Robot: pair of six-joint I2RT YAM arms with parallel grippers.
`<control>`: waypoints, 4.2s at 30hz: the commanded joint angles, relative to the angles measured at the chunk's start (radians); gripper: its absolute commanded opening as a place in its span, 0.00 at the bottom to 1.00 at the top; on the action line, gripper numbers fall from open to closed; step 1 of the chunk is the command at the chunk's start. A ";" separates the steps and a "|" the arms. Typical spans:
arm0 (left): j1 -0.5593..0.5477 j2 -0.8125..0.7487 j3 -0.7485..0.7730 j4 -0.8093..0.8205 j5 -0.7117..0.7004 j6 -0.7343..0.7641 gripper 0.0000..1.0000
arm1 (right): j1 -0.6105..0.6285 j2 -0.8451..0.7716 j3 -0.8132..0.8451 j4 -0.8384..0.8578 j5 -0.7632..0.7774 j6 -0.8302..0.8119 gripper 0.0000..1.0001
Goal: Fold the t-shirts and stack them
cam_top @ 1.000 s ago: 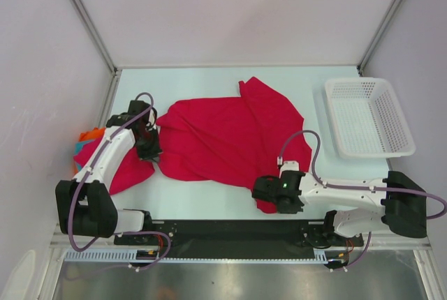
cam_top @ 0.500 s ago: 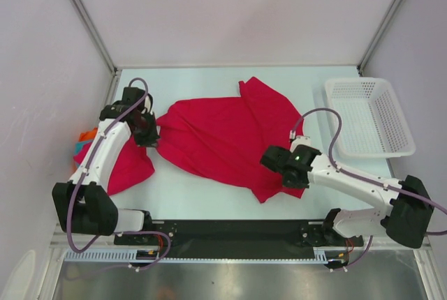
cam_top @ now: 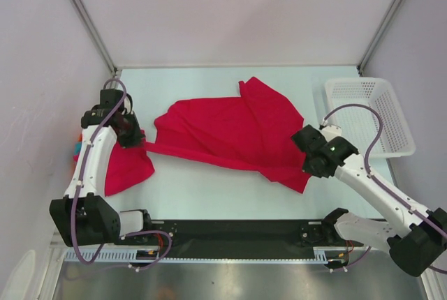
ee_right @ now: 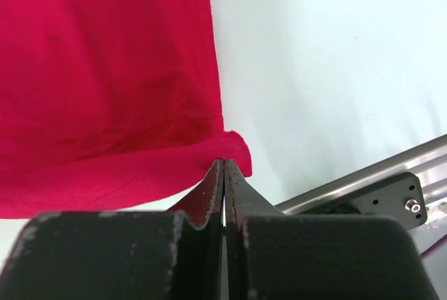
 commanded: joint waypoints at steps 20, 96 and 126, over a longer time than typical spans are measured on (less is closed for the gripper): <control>0.009 0.327 0.134 0.122 0.111 0.008 0.00 | -0.225 0.426 0.214 0.302 -0.116 -0.340 0.00; -0.020 0.399 0.112 0.193 0.140 -0.003 0.43 | 0.032 0.731 0.369 0.352 -0.186 -0.319 0.20; -0.023 0.375 0.068 0.222 0.159 0.008 0.43 | -0.023 1.004 0.648 0.306 -0.133 -0.420 0.18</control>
